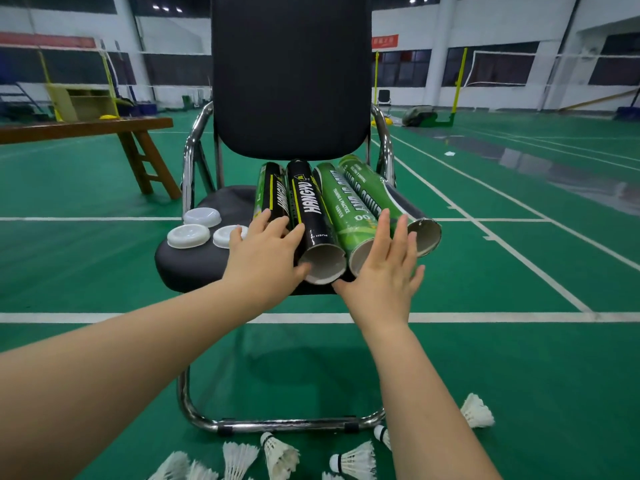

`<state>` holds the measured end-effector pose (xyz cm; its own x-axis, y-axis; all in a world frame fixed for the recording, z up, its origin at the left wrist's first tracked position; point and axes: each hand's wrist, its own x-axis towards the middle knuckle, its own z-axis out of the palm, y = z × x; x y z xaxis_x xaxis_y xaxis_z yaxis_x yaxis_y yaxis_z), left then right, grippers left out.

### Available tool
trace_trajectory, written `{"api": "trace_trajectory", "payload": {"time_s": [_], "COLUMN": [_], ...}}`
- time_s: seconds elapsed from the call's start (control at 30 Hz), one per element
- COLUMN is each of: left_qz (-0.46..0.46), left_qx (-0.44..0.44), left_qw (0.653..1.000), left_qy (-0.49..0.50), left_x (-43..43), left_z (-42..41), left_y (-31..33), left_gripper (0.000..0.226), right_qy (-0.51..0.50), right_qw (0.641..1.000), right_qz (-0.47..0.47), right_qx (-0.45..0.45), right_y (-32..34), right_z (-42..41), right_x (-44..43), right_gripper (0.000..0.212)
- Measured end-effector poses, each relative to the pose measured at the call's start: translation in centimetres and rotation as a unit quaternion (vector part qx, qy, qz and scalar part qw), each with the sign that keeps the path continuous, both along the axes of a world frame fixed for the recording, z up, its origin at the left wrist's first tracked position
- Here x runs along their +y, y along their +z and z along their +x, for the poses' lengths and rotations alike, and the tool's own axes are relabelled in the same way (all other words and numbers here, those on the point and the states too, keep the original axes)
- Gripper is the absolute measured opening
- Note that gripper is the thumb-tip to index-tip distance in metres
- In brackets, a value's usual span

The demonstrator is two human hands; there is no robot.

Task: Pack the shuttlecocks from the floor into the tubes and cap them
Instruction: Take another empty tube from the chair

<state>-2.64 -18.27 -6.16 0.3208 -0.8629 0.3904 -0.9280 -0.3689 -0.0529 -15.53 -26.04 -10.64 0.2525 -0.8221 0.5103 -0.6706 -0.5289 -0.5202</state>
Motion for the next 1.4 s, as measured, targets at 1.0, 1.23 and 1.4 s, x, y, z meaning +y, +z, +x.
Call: {"api": "trace_trajectory", "payload": {"time_s": [1.0,1.23,1.4], "left_qz": [-0.242,-0.255,-0.227], "left_qx": [0.074,-0.036,-0.05], "left_qw": [0.906,0.905,0.932], "left_qy": [-0.34,-0.338,-0.277], "left_x": [9.8,16.0,21.8], "left_z": [-8.9,-11.9,-12.6], "left_y": [5.7,9.3,9.5], "left_gripper": [0.072,0.064,0.06], "right_qy": [0.063,0.135,0.208], "right_qw": [0.939,0.918,0.909], "right_qz": [-0.228,-0.209,-0.164], "right_qx": [-0.252,-0.308,-0.321], "right_y": [8.2,11.1,11.0], "right_z": [-7.5,-11.5,-11.7], "right_x": [15.3,22.1,25.8], "right_gripper": [0.046,0.048,0.052]}}
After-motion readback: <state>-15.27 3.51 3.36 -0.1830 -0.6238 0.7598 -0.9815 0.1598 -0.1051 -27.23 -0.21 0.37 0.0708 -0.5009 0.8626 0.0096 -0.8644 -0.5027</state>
